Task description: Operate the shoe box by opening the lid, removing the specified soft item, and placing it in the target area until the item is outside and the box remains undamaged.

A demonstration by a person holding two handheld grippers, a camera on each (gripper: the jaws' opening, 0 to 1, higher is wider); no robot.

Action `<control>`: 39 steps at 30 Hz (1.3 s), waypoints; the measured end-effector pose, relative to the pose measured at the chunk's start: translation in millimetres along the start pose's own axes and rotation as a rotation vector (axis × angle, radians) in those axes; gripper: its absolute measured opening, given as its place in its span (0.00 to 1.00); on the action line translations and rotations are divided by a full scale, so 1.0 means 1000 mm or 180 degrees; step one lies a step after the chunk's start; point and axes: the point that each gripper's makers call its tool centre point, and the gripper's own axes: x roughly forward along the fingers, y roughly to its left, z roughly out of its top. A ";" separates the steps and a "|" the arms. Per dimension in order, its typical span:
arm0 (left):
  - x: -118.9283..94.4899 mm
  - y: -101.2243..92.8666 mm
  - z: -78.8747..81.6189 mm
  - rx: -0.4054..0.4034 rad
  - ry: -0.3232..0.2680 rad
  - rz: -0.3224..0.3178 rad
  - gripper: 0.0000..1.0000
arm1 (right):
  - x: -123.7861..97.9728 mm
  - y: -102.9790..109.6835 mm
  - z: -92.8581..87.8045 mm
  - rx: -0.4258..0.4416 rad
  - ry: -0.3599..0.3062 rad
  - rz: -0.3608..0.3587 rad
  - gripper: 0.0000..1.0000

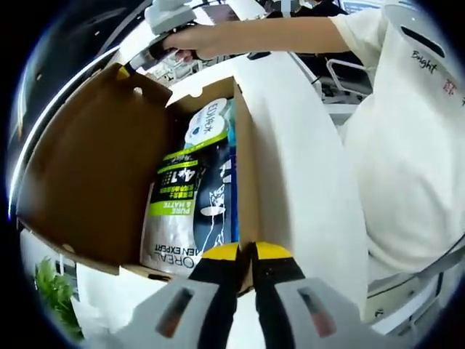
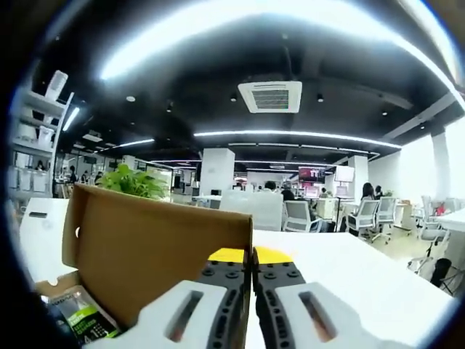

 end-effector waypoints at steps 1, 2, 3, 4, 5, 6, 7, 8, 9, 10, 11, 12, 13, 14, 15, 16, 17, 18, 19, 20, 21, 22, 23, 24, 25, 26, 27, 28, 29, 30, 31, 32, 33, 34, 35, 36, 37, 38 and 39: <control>0.000 0.000 0.000 -0.0009 -0.0013 -0.0002 0.05 | 0.001 0.000 0.000 0.0001 0.0003 0.0000 0.00; 0.000 0.000 0.000 -0.0014 -0.0020 -0.0003 0.05 | 0.003 0.000 -0.001 0.0004 0.0012 0.0000 0.00; 0.000 0.000 0.001 -0.0015 -0.0023 -0.0001 0.05 | 0.004 0.000 -0.002 0.0003 0.0021 -0.0003 0.00; 0.000 0.000 0.001 -0.0017 -0.0021 0.0002 0.05 | 0.006 0.000 -0.002 -0.0015 0.0032 -0.0007 0.00; 0.000 0.000 0.001 -0.0018 -0.0017 0.0006 0.05 | 0.008 0.000 -0.003 -0.0043 0.0054 -0.0011 0.00; 0.000 0.000 0.001 -0.0020 -0.0012 0.0009 0.05 | 0.009 -0.001 -0.004 -0.0044 0.0064 -0.0007 0.00; 0.000 0.000 0.001 -0.0020 -0.0013 0.0010 0.05 | 0.009 -0.001 -0.004 -0.0006 0.0070 -0.0005 0.00; 0.000 0.000 0.001 -0.0016 -0.0022 0.0013 0.05 | 0.010 -0.002 -0.005 0.0044 0.0073 -0.0003 0.00; 0.000 0.000 0.001 -0.0017 -0.0029 0.0013 0.05 | 0.010 -0.002 -0.005 0.0033 0.0070 -0.0004 0.00; 0.000 0.000 0.001 -0.0022 -0.0034 0.0013 0.05 | 0.011 -0.001 -0.005 0.0025 0.0065 -0.0005 0.00; 0.000 0.000 0.001 -0.0027 -0.0035 0.0011 0.05 | 0.011 -0.001 -0.006 0.0024 0.0063 -0.0008 0.00; 0.000 0.000 0.001 -0.0027 -0.0034 0.0009 0.05 | 0.012 -0.001 -0.006 0.0020 0.0061 -0.0009 0.00; 0.000 0.000 0.001 -0.0025 -0.0028 0.0009 0.05 | 0.012 -0.001 -0.006 0.0011 0.0062 -0.0010 0.00; 0.000 0.000 0.001 -0.0026 -0.0024 0.0010 0.05 | 0.012 -0.001 -0.006 0.0004 0.0062 -0.0011 0.00; 0.000 0.000 0.001 -0.0021 -0.0022 0.0014 0.05 | 0.013 -0.002 -0.006 0.0009 0.0062 -0.0011 0.00; 0.000 0.000 0.001 -0.0018 -0.0022 0.0017 0.05 | 0.014 -0.002 -0.007 0.0024 0.0068 -0.0009 0.00; 0.000 0.000 0.001 -0.0020 -0.0024 0.0018 0.05 | 0.014 -0.002 -0.007 0.0028 0.0070 -0.0009 0.00; 0.000 0.000 0.001 -0.0024 -0.0029 0.0018 0.05 | 0.015 -0.002 -0.007 0.0034 0.0075 -0.0008 0.00; 0.000 0.000 0.001 -0.0024 -0.0032 0.0018 0.05 | 0.016 -0.002 -0.008 0.0030 0.0079 -0.0009 0.00; 0.001 0.000 0.001 -0.0023 -0.0033 0.0019 0.05 | 0.017 -0.002 -0.008 0.0023 0.0083 -0.0011 0.00; 0.001 0.000 0.001 -0.0021 -0.0035 0.0021 0.05 | 0.018 -0.002 -0.009 0.0027 0.0088 -0.0017 0.00; 0.001 0.000 0.001 -0.0019 -0.0036 0.0025 0.05 | 0.019 -0.002 -0.009 0.0025 0.0094 -0.0022 0.00; 0.001 0.000 0.001 -0.0019 -0.0036 0.0026 0.05 | 0.020 -0.002 -0.010 0.0021 0.0098 -0.0023 0.00; 0.001 0.000 0.001 -0.0018 -0.0038 0.0027 0.05 | 0.021 -0.002 -0.010 0.0023 0.0102 -0.0023 0.00; 0.001 0.000 0.001 -0.0018 -0.0041 0.0027 0.05 | 0.021 -0.002 -0.011 0.0026 0.0107 -0.0024 0.00; 0.001 0.000 0.001 -0.0017 -0.0044 0.0028 0.05 | 0.021 -0.002 -0.011 0.0021 0.0113 -0.0023 0.00; 0.001 0.000 0.001 -0.0014 -0.0048 0.0026 0.05 | 0.021 -0.002 -0.012 0.0016 0.0117 -0.0020 0.00; 0.001 0.000 0.001 -0.0013 -0.0049 0.0023 0.05 | 0.022 -0.002 -0.012 0.0025 0.0125 -0.0015 0.00; 0.001 0.000 0.000 -0.0014 -0.0047 0.0019 0.05 | 0.022 -0.002 -0.012 0.0024 0.0130 -0.0014 0.00; 0.001 0.001 0.000 -0.0013 -0.0045 0.0016 0.05 | 0.022 -0.002 -0.012 0.0014 0.0134 -0.0013 0.00; 0.001 0.001 0.000 -0.0018 -0.0042 0.0011 0.05 | 0.023 -0.002 -0.013 0.0001 0.0141 -0.0012 0.00; 0.001 0.001 0.000 -0.0022 -0.0041 0.0009 0.05 | 0.023 -0.002 -0.013 0.0007 0.0144 -0.0011 0.00; 0.001 0.001 0.000 -0.0021 -0.0040 0.0006 0.05 | 0.023 -0.002 -0.013 0.0008 0.0146 -0.0011 0.00; 0.001 0.001 0.000 -0.0022 -0.0041 0.0005 0.05 | 0.024 -0.002 -0.014 0.0005 0.0152 -0.0009 0.00; 0.001 0.001 0.000 -0.0024 -0.0044 0.0007 0.05 | 0.024 -0.002 -0.014 -0.0003 0.0154 -0.0012 0.00; 0.001 0.001 0.000 -0.0019 -0.0045 0.0010 0.05 | 0.024 -0.002 -0.014 -0.0013 0.0157 -0.0014 0.00; 0.001 0.001 0.000 -0.0016 -0.0046 0.0015 0.05 | 0.025 -0.002 -0.014 -0.0014 0.0161 -0.0016 0.00; 0.001 0.001 0.000 -0.0015 -0.0046 0.0020 0.05 | 0.026 -0.002 -0.015 -0.0011 0.0171 -0.0016 0.00; 0.001 0.001 0.000 -0.0011 -0.0046 0.0024 0.05 | 0.026 -0.003 -0.015 0.0007 0.0185 -0.0013 0.00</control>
